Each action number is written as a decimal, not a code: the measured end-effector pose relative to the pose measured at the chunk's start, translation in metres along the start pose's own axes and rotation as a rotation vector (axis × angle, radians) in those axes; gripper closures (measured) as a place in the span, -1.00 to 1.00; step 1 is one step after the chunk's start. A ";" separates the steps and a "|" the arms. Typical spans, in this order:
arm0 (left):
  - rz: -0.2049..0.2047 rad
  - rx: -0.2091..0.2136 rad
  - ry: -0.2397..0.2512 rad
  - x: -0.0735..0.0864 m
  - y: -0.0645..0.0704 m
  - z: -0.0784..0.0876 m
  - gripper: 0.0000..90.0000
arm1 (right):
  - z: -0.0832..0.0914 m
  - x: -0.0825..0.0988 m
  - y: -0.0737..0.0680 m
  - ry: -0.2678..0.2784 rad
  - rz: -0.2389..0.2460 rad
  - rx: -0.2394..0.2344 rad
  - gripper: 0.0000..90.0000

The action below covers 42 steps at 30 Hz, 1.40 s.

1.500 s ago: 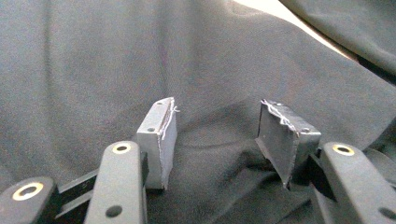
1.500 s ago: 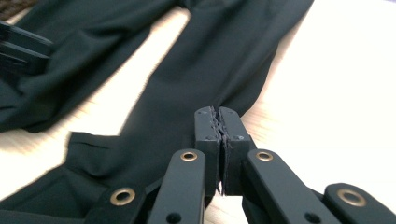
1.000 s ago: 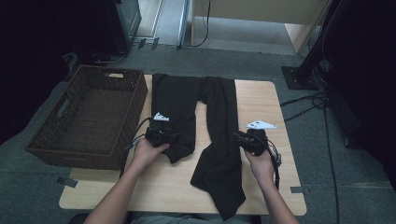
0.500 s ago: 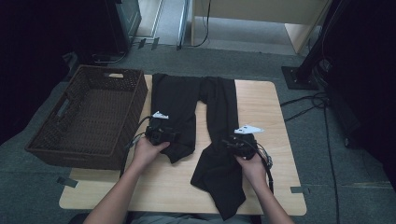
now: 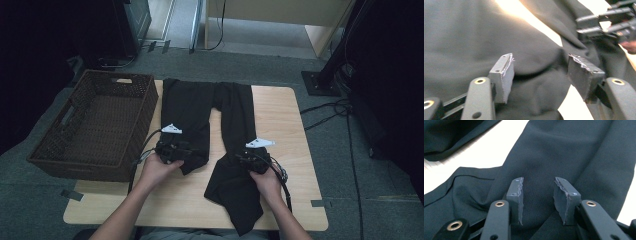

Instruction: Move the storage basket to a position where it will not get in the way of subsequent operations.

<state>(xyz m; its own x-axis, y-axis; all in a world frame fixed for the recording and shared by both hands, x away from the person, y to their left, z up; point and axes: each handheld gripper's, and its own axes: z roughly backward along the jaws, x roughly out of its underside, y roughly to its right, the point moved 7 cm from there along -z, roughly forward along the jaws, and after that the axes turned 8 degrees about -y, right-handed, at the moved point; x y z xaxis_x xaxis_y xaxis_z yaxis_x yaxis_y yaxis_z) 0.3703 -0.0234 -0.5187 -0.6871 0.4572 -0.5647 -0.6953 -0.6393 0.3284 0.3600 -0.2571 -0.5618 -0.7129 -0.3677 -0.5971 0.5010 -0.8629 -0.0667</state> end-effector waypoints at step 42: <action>0.128 -0.124 -0.039 -0.087 -0.097 0.004 0.80 | 0.000 0.007 -0.003 0.065 0.020 0.021 0.43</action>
<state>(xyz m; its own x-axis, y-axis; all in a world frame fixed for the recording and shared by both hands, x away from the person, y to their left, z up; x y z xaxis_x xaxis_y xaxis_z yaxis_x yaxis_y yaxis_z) 0.4968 0.0019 -0.4984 -0.7777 0.3889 -0.4939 -0.5718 -0.7641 0.2987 0.3538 -0.2571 -0.5653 -0.6691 -0.3626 -0.6487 0.5039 -0.8630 -0.0374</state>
